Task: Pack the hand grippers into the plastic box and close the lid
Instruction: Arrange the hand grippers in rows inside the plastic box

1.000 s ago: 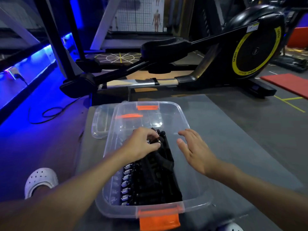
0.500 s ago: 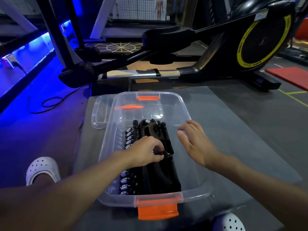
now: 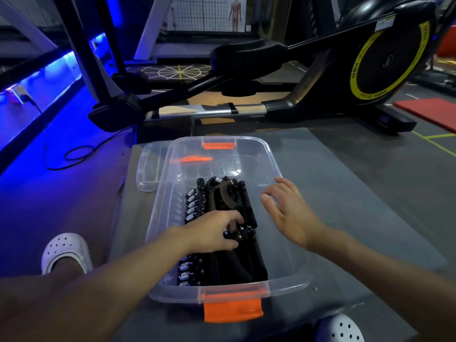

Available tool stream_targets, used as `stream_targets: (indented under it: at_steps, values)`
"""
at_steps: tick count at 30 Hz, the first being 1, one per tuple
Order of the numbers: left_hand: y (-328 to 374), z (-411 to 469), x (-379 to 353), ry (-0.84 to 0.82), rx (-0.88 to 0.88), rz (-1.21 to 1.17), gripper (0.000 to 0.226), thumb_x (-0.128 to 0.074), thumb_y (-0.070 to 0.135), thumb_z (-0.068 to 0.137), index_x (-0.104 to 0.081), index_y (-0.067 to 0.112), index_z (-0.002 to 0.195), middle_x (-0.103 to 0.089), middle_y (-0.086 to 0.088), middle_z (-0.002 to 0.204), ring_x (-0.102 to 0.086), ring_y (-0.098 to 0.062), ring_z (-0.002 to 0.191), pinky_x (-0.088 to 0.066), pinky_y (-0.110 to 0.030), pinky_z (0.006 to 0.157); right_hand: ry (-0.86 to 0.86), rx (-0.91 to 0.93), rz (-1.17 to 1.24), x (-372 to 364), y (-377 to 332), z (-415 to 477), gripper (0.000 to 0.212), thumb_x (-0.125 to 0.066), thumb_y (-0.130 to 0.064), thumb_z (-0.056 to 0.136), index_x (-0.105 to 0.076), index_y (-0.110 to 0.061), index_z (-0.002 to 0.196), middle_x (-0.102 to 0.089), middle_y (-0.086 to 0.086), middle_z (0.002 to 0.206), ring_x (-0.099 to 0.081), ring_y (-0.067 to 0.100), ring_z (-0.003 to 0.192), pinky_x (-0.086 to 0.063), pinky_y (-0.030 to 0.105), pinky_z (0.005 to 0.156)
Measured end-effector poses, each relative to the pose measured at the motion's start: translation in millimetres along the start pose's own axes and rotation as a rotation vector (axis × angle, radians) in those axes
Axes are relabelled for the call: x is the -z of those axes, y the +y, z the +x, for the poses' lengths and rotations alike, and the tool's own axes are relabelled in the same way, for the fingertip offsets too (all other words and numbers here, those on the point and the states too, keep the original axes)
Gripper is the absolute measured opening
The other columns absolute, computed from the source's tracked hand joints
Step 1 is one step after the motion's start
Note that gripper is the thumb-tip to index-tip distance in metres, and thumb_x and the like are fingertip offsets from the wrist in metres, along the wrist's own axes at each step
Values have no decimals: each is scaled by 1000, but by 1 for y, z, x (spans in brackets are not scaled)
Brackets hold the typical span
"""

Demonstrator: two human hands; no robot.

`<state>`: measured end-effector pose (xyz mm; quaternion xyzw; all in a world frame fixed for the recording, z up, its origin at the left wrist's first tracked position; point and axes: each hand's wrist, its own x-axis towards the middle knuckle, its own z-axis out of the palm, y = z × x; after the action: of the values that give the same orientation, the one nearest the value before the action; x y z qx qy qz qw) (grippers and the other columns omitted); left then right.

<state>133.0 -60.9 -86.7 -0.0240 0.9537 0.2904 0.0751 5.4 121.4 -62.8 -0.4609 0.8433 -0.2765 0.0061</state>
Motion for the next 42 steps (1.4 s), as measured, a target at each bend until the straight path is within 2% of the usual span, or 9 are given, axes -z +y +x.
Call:
stream_targets:
  at_steps: [6, 11, 16, 27, 30, 33, 35, 37, 42]
  values:
    - [7, 3, -1, -17, -25, 30, 72, -76, 41, 79, -45, 24, 141, -53, 7, 138, -51, -11, 125, -41, -27, 106, 34, 28, -8, -3, 2, 2, 42, -16, -53, 95, -50, -29, 89, -58, -11, 93, -43, 23, 131, -23, 35, 117]
    - [18, 16, -2, -68, -54, 93, 65, -73, 33, 83, -47, 19, 140, -57, -1, 130, -54, -15, 117, -38, -16, 90, 13, -13, 21, -1, 0, 1, 46, -17, -56, 92, -54, -28, 90, -62, -8, 98, -31, 18, 139, -24, 32, 117]
    - [17, 22, -15, -68, -41, 188, 68, -70, 40, 80, -48, 22, 142, -60, -1, 133, -54, -19, 122, -44, -32, 102, 8, -32, 35, -1, -1, 1, 47, -18, -55, 91, -55, -27, 88, -61, -11, 96, -30, 18, 140, -25, 30, 115]
    - [11, 20, -15, -104, -37, 165, 70, -72, 35, 80, -46, 20, 143, -54, 1, 139, -50, -16, 127, -40, -28, 106, -23, -38, 20, 3, -5, -1, 59, -17, -56, 91, -62, -19, 96, -63, -10, 100, -28, 17, 141, -22, 27, 117]
    - [14, 19, -10, -125, -50, 147, 69, -72, 36, 83, -46, 18, 143, -54, 1, 137, -50, -13, 124, -37, -18, 102, -8, -55, 56, 4, -7, -3, 58, -19, -55, 91, -62, -16, 99, -60, -9, 105, -28, 15, 140, -24, 28, 116]
    - [24, 21, 5, -64, -38, 8, 51, -68, 41, 87, -57, 19, 131, -60, 9, 116, -54, 1, 101, -38, -3, 87, 68, -82, 83, 6, -10, -4, 48, -31, -46, 97, -61, -10, 108, -55, -1, 120, -33, 15, 134, -21, 18, 110]
    - [24, 30, 17, 101, -34, -41, 47, -54, 55, 88, -62, 26, 124, -60, 10, 113, -54, -2, 101, -43, -19, 98, 99, -106, 77, 7, -11, -4, 40, -37, -37, 101, -58, -8, 118, -49, 3, 133, -32, 12, 135, -18, 12, 105]
    - [13, 47, 25, 194, -9, 116, 62, -32, 68, 81, -62, 33, 123, -58, 5, 119, -50, -16, 112, -40, -41, 104, 103, -109, 87, 6, -10, -6, 36, -39, -33, 102, -56, -7, 121, -46, 2, 137, -31, 11, 135, -17, 10, 104]
    - [6, 71, 22, -59, -6, 478, 52, -23, 64, 94, -57, 45, 128, -46, 5, 129, -36, -22, 125, -27, -44, 109, 121, -104, 119, 5, -8, -6, 32, -39, -31, 102, -57, -9, 119, -47, 1, 134, -33, 10, 132, -24, 18, 109]
